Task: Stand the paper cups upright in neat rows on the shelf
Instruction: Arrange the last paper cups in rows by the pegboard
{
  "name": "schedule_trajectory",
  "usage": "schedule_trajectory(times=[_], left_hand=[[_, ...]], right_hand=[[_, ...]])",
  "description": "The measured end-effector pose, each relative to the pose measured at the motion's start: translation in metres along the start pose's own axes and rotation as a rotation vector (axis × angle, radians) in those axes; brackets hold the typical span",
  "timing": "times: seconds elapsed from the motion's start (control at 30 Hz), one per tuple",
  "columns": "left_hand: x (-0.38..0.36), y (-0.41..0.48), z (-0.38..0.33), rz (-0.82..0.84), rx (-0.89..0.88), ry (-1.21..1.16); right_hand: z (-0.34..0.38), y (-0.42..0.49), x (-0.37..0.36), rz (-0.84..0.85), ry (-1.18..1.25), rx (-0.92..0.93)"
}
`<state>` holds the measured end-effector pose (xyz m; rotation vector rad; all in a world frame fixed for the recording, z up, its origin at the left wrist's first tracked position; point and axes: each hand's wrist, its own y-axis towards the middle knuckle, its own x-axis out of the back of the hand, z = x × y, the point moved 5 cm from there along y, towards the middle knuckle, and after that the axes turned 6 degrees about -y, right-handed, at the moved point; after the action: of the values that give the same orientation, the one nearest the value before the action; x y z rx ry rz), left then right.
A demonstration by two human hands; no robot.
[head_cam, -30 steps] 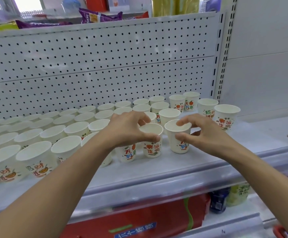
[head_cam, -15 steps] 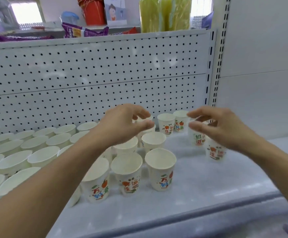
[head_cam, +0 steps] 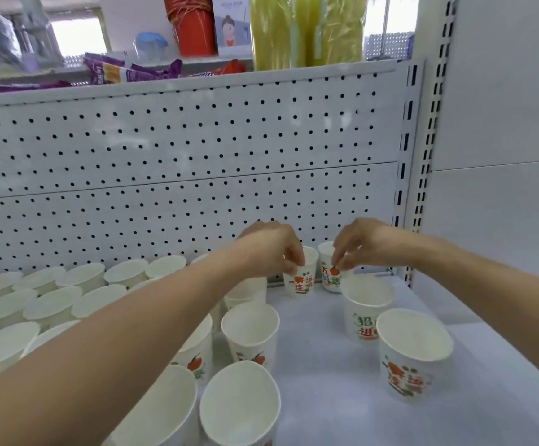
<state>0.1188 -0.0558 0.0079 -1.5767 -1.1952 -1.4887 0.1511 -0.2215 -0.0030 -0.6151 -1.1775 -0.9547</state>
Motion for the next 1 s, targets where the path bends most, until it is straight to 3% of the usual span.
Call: schedule_trajectory(times=[0.2,0.4,0.67,1.0], left_hand=[[-0.002,0.013,0.002,-0.033,0.032,0.049],[-0.005,0.018,0.001,-0.010,0.003,0.033],[-0.005,0.013,0.011,0.024,0.009,-0.093],[-0.005,0.007,0.014,0.065,-0.007,-0.140]], right_hand=[[-0.013,0.013,-0.009,-0.003,-0.029,0.037],[-0.010,0.014,-0.007,-0.127,-0.043,0.136],[-0.014,0.008,-0.003,-0.076,-0.199,0.172],[-0.007,-0.002,0.011,-0.079,-0.046,0.150]])
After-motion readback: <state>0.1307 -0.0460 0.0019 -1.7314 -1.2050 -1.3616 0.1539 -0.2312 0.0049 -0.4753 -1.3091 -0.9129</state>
